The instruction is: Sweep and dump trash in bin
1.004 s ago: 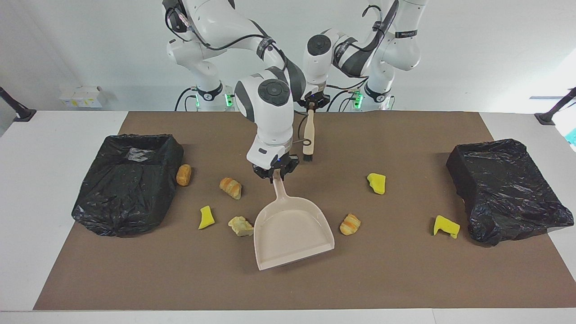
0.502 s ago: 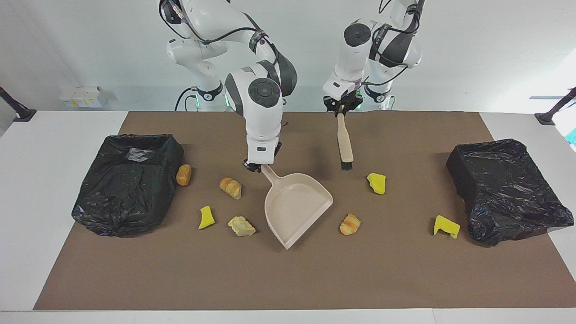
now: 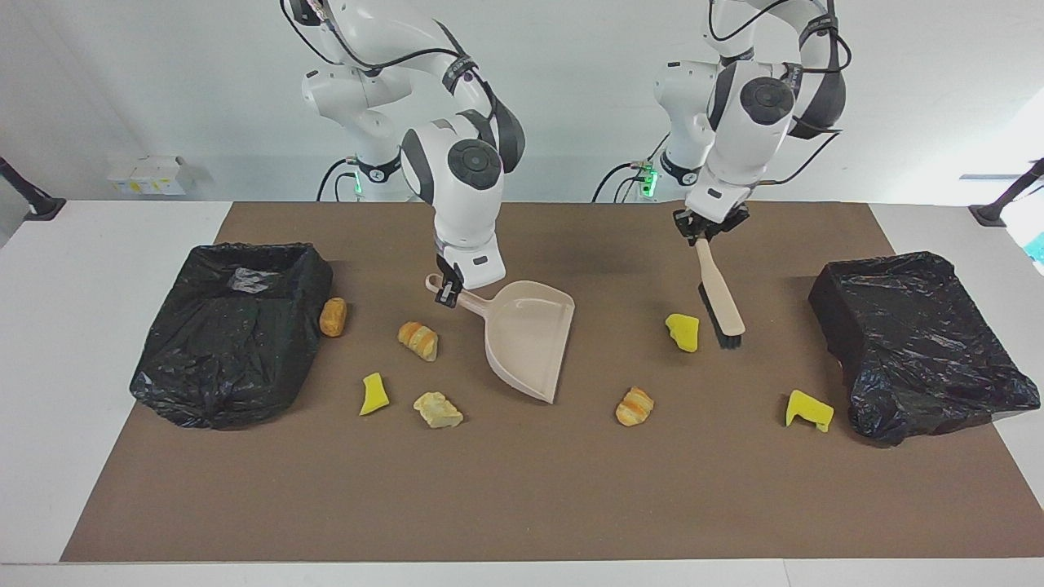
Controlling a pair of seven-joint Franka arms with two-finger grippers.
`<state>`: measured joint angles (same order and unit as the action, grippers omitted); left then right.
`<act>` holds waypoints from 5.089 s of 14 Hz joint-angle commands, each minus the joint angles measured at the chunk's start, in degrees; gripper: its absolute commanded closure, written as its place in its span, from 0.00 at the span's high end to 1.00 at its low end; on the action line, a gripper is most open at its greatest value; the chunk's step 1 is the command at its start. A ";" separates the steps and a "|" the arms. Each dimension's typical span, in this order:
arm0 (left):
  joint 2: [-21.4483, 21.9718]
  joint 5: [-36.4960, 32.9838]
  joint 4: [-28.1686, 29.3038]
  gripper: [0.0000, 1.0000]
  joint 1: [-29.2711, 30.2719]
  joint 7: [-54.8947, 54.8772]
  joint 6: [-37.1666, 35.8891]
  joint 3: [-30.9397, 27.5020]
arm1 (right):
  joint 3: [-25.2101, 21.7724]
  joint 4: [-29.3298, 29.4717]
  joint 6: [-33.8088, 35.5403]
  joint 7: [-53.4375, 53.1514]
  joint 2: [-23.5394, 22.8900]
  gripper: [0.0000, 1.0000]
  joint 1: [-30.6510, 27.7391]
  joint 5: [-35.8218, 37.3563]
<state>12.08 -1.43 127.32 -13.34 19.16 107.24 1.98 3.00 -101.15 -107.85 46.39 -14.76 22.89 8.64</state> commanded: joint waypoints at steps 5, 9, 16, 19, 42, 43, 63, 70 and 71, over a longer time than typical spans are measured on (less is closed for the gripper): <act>-8.64 -10.23 -7.16 0.00 10.61 -11.60 6.93 0.75 | 0.52 -3.96 -4.83 12.49 1.66 0.00 -3.38 4.28; -14.78 -17.63 -11.12 0.00 12.37 -11.60 9.56 0.75 | 0.52 -4.05 -4.83 12.50 1.66 0.00 -3.47 4.37; -21.83 -20.72 -12.80 0.00 17.03 -13.61 15.54 0.75 | 0.52 -4.23 -4.83 12.41 1.66 0.00 -3.47 4.37; -21.57 -20.72 -11.40 0.00 16.86 -14.15 15.21 0.75 | 0.52 -4.49 -5.26 12.41 1.75 0.00 -3.38 4.37; -15.00 6.77 -10.16 0.00 0.60 -7.83 -9.58 2.85 | 0.69 -6.08 -10.54 10.92 0.52 0.00 -2.33 4.28; -13.50 7.31 -10.68 0.00 -0.10 -7.83 -10.02 3.38 | 0.78 -6.08 -10.98 10.22 0.43 0.00 -1.63 4.28; -4.51 9.34 8.21 0.00 2.88 -8.09 3.93 3.30 | 0.78 -6.08 -12.12 6.52 -0.62 0.00 0.05 4.28; -8.29 18.20 8.21 0.00 -9.83 -1.08 14.55 3.47 | 0.78 -6.08 -6.94 8.01 -0.19 0.00 -0.48 3.85; -9.00 18.91 7.51 0.00 -12.39 0.94 16.76 3.47 | 0.78 -6.08 -6.94 7.93 -0.18 0.00 -0.30 3.84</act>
<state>4.30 15.38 134.73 -20.54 16.37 119.39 6.16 3.25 -106.57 -115.87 55.32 -15.44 22.88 12.28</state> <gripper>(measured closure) 0.744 0.674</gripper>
